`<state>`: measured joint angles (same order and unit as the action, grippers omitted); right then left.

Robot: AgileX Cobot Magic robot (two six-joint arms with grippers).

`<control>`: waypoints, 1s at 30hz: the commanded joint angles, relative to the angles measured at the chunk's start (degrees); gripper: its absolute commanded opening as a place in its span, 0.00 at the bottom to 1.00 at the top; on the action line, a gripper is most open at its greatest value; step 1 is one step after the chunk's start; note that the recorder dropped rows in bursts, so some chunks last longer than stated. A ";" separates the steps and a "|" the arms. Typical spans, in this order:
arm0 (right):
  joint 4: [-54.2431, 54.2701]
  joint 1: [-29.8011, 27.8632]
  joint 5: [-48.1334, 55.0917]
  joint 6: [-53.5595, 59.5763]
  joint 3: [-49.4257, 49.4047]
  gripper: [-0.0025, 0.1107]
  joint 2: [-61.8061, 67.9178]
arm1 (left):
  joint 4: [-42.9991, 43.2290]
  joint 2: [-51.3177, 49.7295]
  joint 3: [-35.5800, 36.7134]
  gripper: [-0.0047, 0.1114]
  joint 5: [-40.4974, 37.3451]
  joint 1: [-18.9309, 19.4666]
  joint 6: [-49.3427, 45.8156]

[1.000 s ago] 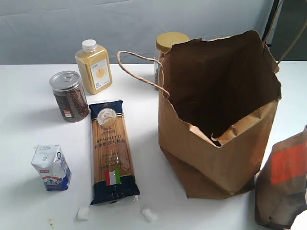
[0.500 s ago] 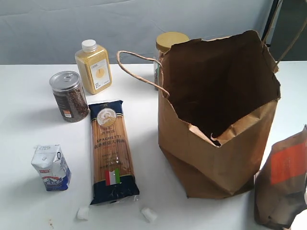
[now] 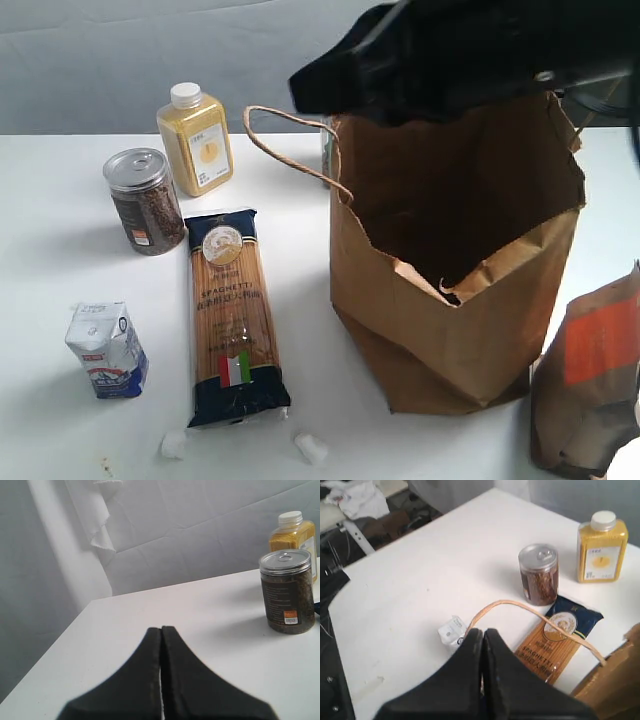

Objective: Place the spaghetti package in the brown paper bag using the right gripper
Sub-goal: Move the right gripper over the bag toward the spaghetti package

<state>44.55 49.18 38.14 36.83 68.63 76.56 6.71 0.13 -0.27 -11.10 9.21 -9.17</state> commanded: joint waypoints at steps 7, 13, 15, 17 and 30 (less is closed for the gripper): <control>-23.87 13.87 0.87 -33.94 13.30 0.02 17.55 | -0.24 -0.13 0.27 0.04 0.67 -0.10 0.21; -34.38 18.88 7.25 -50.56 23.42 0.26 27.87 | -0.24 -0.13 0.27 0.04 0.67 -0.10 0.21; -37.98 19.88 10.64 -56.85 26.53 0.42 30.35 | -0.24 -0.13 0.27 0.04 0.67 -0.10 0.21; -43.49 20.74 12.17 -62.34 28.49 0.51 31.35 | -0.24 -0.13 0.27 0.04 0.67 -0.10 0.21; -61.62 20.89 19.64 -72.81 38.42 0.52 22.98 | -0.24 -0.13 0.27 0.04 0.67 -0.10 0.21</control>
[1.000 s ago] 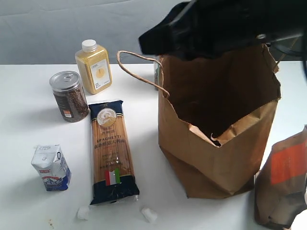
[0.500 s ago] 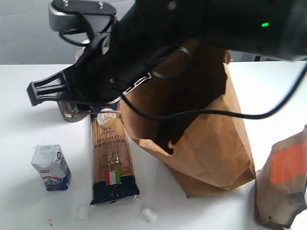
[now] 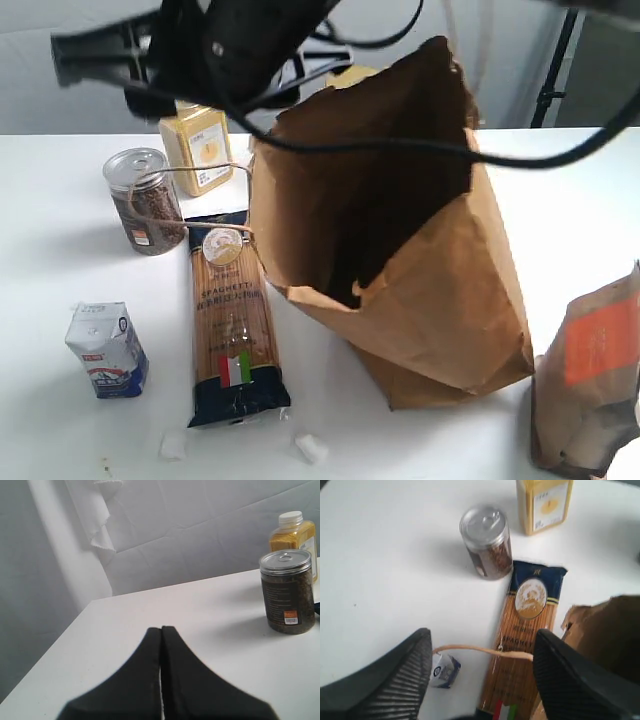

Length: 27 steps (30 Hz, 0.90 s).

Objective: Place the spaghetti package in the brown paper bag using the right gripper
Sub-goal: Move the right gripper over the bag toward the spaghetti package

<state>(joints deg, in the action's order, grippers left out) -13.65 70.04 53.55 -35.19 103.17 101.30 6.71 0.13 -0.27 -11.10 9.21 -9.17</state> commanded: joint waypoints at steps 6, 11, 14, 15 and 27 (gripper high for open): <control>-3.63 0.69 5.01 -0.79 9.68 0.52 -0.12 | -0.24 -0.13 0.27 0.04 0.67 -0.10 0.21; 0.40 0.82 1.73 -0.79 10.90 0.58 4.62 | -0.24 -0.13 0.27 0.04 0.67 -0.10 0.21; 1.36 0.82 0.66 -0.79 10.90 0.65 8.43 | -0.24 -0.13 0.27 0.04 0.67 -0.10 0.21; 1.36 0.82 0.52 -0.79 10.90 0.67 9.87 | -0.24 -0.13 0.27 0.04 0.67 -0.10 0.21; 1.84 -0.93 -1.03 -1.45 10.90 0.72 24.99 | -0.24 -0.13 0.27 0.04 0.67 -0.10 0.21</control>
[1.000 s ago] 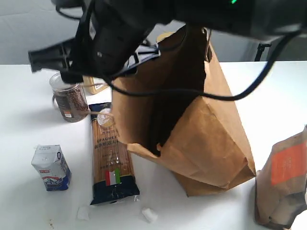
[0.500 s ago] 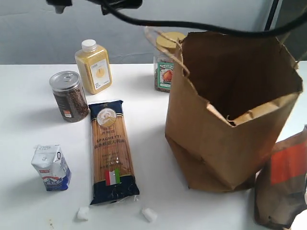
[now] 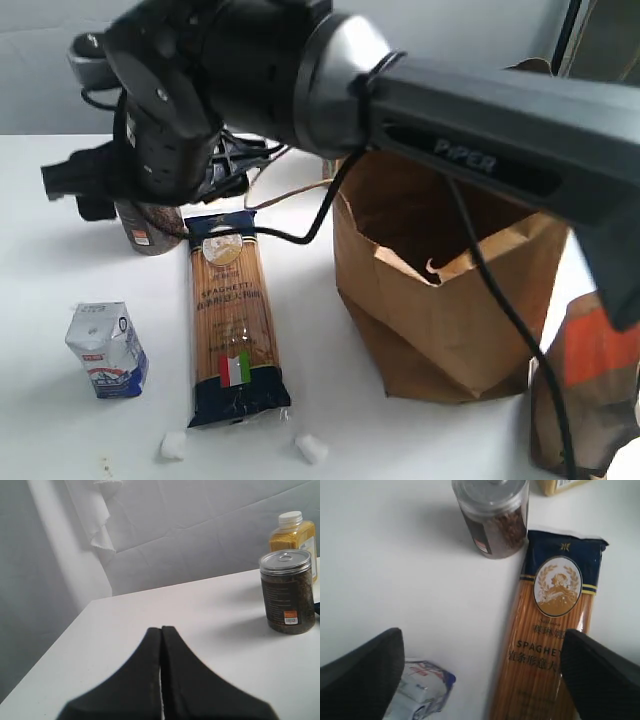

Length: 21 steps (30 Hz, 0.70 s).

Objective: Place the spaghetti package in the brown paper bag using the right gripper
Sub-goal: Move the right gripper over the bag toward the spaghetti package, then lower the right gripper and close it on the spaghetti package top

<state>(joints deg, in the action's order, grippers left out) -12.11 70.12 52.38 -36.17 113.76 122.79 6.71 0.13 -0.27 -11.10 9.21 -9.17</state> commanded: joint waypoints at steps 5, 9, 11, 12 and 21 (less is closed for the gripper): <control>1.19 -2.34 1.73 -0.47 0.32 0.72 8.00 | -0.24 -0.13 0.27 0.04 0.67 -0.10 0.21; 2.40 -2.96 1.86 -0.25 0.32 0.72 10.43 | -0.24 -0.13 0.27 0.04 0.67 -0.10 0.21; 2.40 -3.35 1.86 -0.25 0.32 0.74 11.13 | -0.24 -0.13 0.27 0.04 0.67 -0.10 0.21; 2.40 -3.35 1.86 -0.25 0.32 0.77 11.58 | -0.24 -0.13 0.27 0.04 0.67 -0.10 0.21; 2.29 -3.98 0.49 -0.25 0.32 0.83 14.38 | -0.24 -0.13 0.27 0.04 0.56 -0.10 0.21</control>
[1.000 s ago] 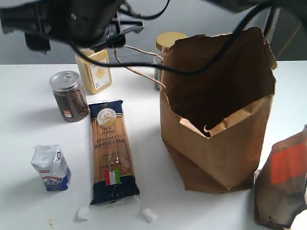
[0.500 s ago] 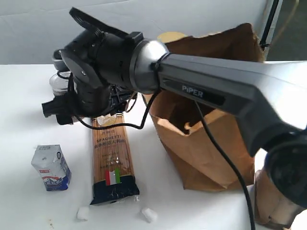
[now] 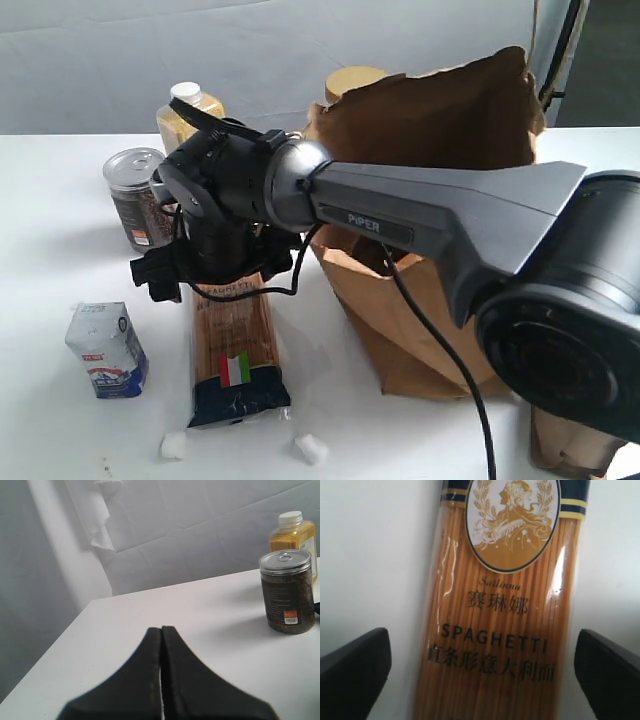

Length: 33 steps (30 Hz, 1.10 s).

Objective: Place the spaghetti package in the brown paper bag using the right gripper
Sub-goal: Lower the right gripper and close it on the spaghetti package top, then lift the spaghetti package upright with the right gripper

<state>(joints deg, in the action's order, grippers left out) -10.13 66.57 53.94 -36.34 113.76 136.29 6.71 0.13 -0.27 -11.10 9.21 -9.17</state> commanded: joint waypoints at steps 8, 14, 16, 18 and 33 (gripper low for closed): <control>0.30 -0.51 -2.85 0.18 0.32 0.83 2.97 | -0.24 -0.13 0.27 0.04 0.56 -0.10 0.21; 0.95 -0.51 -2.74 0.18 0.32 0.83 4.78 | -0.24 -0.13 0.27 0.04 0.56 -0.10 0.21; 1.36 -0.51 -2.74 0.18 0.32 0.83 5.21 | -0.24 -0.13 0.27 0.04 0.56 -0.10 0.21; 1.56 -0.51 -2.99 0.18 0.32 0.83 5.77 | -0.24 -0.13 0.27 0.04 0.56 -0.10 0.21; 2.60 -0.51 -1.98 1.50 0.32 0.02 3.62 | 3.37 -0.13 0.27 0.04 0.56 -0.10 0.21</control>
<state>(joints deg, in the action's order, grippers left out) -9.52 66.02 51.91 -35.81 114.41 140.61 8.59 0.13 -0.27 -11.10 9.21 -9.17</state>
